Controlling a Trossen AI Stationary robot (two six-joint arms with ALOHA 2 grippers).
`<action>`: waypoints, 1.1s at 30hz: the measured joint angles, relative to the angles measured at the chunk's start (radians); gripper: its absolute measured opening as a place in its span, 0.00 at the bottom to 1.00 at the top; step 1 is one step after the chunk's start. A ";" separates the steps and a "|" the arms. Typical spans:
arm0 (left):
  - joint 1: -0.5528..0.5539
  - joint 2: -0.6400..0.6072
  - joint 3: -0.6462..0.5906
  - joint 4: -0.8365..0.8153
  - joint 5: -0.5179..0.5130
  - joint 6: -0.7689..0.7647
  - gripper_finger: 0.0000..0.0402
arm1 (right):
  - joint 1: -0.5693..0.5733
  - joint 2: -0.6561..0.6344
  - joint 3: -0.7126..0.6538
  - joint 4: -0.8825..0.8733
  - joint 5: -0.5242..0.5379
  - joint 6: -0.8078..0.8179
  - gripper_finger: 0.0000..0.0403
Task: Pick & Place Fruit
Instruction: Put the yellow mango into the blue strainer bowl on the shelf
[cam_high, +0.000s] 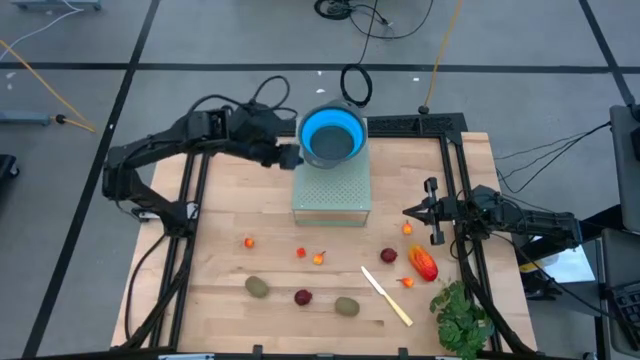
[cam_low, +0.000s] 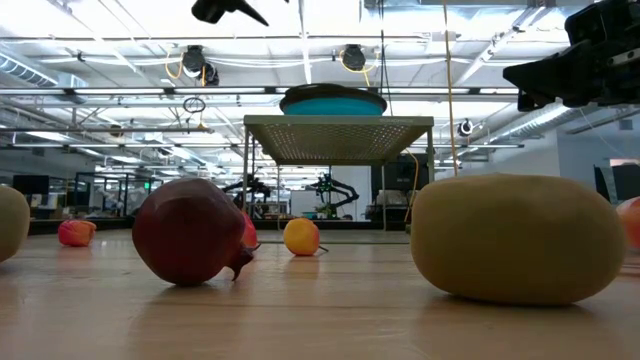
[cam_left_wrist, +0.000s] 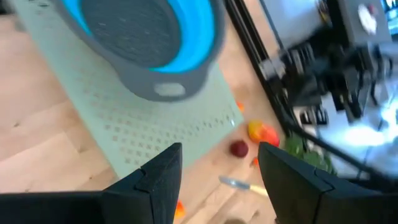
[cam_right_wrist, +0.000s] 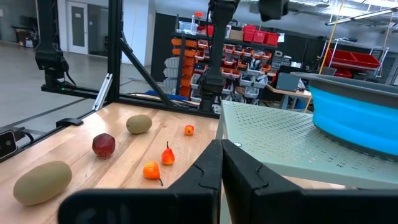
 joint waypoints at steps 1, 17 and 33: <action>-0.014 0.000 0.000 0.001 0.000 0.016 0.53 | 0.000 0.000 0.000 0.000 0.000 0.000 0.00; -0.096 0.000 0.000 0.016 -0.023 0.227 0.53 | 0.000 0.000 0.000 0.001 0.000 0.000 0.00; -0.095 0.000 0.000 0.018 -0.028 0.436 0.53 | 0.000 0.000 0.000 0.001 0.000 0.007 0.00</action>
